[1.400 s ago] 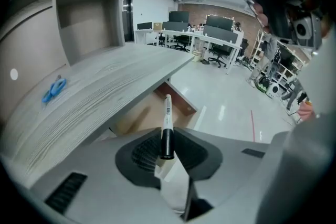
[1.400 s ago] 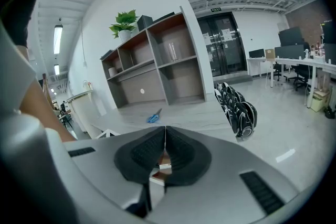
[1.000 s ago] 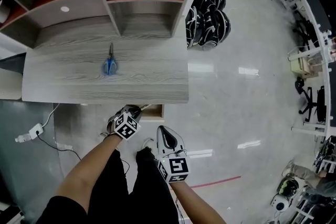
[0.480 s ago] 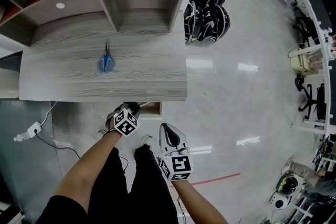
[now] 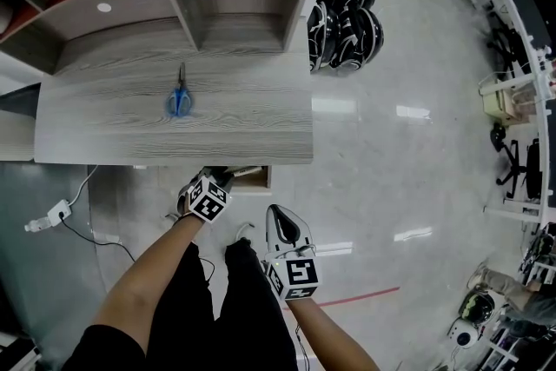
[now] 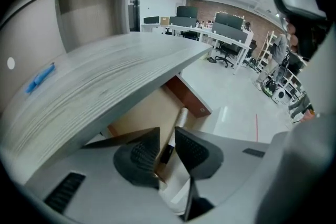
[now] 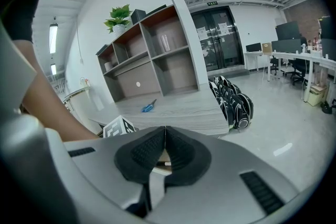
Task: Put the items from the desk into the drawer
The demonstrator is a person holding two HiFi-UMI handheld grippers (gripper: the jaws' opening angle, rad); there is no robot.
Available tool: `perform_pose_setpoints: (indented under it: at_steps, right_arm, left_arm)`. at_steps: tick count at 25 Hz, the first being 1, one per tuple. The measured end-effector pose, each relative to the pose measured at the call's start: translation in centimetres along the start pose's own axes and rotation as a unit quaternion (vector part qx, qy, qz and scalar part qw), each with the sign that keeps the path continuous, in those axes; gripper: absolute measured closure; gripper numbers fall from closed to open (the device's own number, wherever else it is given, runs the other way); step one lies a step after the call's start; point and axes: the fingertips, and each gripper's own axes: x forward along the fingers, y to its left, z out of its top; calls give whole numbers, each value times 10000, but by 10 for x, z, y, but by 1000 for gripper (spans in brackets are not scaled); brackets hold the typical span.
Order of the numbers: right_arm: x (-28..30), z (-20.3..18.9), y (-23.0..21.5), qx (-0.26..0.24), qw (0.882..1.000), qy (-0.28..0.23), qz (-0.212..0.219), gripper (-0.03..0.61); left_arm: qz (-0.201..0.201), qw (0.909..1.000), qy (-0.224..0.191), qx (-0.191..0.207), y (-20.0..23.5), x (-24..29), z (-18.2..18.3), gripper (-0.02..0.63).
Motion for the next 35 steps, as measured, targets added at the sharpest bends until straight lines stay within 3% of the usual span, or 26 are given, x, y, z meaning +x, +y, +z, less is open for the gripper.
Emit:
perform_pose_setpoints:
  at_steps: [8,18,25,35]
  right_arm:
    - [-6,-2,1,49,10000,-13,-11,560]
    - [-19,29,15,-118,9997,-213,14,560]
    - [-29,52,45,-368,9989,-267,126,560]
    - [-67,114,121,-480,9962,-584,425,559]
  left_arm:
    - [103,9999,-117,-26,3,-12,2,518]
    - [116,9957,-769,-510,-21,-71,25,549]
    - [310,9792,-1336,-1496,-21,-146,30,594]
    - [613,9547,-2152,-1959,-33,-274,39,600]
